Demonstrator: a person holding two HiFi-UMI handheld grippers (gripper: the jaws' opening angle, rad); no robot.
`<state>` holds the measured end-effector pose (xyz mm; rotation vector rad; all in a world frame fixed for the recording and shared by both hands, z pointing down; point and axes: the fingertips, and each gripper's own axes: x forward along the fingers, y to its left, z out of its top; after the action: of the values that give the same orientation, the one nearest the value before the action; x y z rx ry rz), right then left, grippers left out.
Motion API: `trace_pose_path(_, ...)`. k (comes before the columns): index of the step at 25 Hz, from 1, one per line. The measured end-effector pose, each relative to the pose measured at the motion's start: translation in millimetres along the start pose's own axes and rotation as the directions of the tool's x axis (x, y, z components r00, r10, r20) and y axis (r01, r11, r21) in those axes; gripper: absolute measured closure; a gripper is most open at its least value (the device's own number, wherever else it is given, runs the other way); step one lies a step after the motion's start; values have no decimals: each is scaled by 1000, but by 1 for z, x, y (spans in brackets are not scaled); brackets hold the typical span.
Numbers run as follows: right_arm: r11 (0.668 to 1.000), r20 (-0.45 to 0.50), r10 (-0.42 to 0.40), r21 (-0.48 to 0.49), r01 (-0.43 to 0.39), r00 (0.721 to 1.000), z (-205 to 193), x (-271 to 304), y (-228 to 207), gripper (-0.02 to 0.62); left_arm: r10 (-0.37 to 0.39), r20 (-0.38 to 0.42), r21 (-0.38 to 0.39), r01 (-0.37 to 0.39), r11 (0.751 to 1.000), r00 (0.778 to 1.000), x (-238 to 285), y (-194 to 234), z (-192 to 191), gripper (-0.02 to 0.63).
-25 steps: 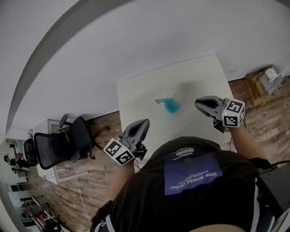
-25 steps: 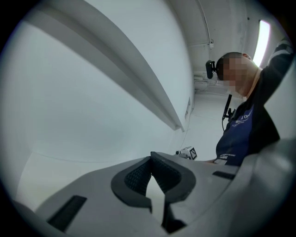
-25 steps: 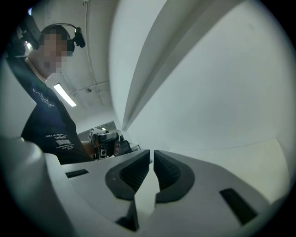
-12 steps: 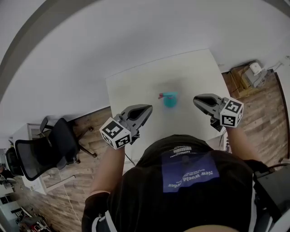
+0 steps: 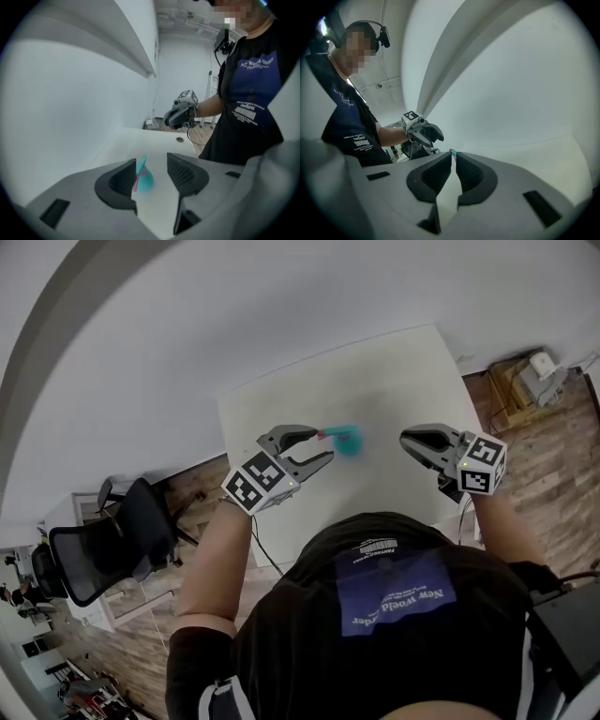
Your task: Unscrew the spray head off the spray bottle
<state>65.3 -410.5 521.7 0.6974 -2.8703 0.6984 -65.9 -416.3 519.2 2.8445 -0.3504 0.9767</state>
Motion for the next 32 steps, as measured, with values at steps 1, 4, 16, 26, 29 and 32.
trace_pose_path(1,1000,5,-1,8,1,1000,-1,-5,-6,595,-13,-52,22,14,1000,999,12,2,-2,403)
trace_pose_path(4,999,25,-13,38,12,1000,-5,-23,-26,595,-35,-203,84,53,995,979,47,9,-8,368)
trace_pose_path(16,988,87,-98,128,86,991,-27,-79,-56,595,-35,-533,169,146,975,846,116,22,-55,368)
trace_pose_path(26,984,102,-115,147,99,988,-37,-86,-60,595,-53,-605,160,186,969,794,129,20,-69,374)
trace_pose_path(29,984,99,-113,150,97,989,-37,-84,-60,595,-56,-607,168,198,966,792,129,22,-70,472)
trace_pose_path(32,984,93,-110,151,95,990,-37,-82,-60,595,-63,-607,172,209,963,792,130,20,-68,474)
